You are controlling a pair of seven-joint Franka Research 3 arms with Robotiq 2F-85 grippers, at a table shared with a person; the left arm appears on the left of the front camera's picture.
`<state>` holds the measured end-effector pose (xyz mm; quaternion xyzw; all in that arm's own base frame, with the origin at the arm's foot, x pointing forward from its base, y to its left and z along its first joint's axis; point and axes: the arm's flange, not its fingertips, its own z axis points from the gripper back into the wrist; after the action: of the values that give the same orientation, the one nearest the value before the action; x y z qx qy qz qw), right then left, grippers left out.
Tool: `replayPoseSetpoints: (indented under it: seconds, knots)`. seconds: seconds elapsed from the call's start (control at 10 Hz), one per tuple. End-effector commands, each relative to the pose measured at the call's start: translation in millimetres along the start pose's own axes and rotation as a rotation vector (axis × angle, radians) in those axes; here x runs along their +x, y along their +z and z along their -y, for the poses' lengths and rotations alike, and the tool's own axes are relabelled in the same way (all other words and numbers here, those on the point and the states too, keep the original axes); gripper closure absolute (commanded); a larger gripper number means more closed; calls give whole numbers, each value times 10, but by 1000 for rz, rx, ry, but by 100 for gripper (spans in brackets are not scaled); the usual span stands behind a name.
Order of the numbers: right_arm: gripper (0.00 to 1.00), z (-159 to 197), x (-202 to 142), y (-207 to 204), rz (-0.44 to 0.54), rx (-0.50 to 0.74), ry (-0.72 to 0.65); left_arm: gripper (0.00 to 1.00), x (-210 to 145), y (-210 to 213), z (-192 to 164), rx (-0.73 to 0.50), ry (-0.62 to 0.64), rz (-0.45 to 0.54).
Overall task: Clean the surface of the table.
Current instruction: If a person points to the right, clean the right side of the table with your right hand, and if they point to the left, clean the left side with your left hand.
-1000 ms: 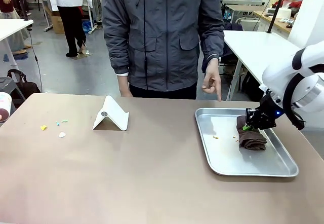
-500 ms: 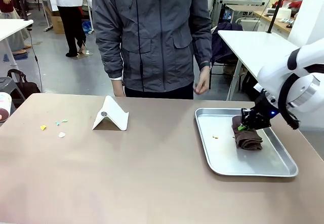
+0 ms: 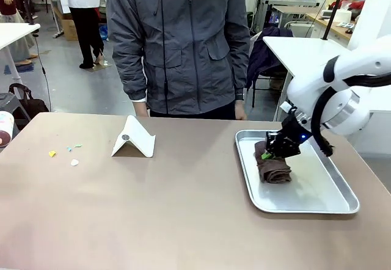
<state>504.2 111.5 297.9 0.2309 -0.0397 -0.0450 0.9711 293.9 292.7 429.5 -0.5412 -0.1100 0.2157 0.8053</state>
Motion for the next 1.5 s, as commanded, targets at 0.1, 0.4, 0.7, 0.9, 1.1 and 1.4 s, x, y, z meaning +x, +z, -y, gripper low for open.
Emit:
replayPoseSetpoints:
  seconds: [0.1, 0.4, 0.7, 0.9, 1.1, 1.4]
  knots:
    - [89, -227, -132, -225, -46, 33, 59, 100, -29, 30, 30, -14, -1, -2]
    - [89, -247, -161, -244, -49, 24, 71, 100, -29, 30, 30, -14, -1, -2]
    - [89, -33, -58, -147, 10, -12, 11, 100, -29, 30, 30, -14, -1, -2]
    - [89, 249, 22, -2, 36, -42, -46, 100, -29, 30, 30, -14, -1, -2]
    - [89, 490, 73, 156, 77, -68, -94, 100, -29, 30, 30, -14, -1, -2]
    - [89, 804, 135, 421, 136, -71, -172, 100, -29, 30, 30, -14, -1, -2]
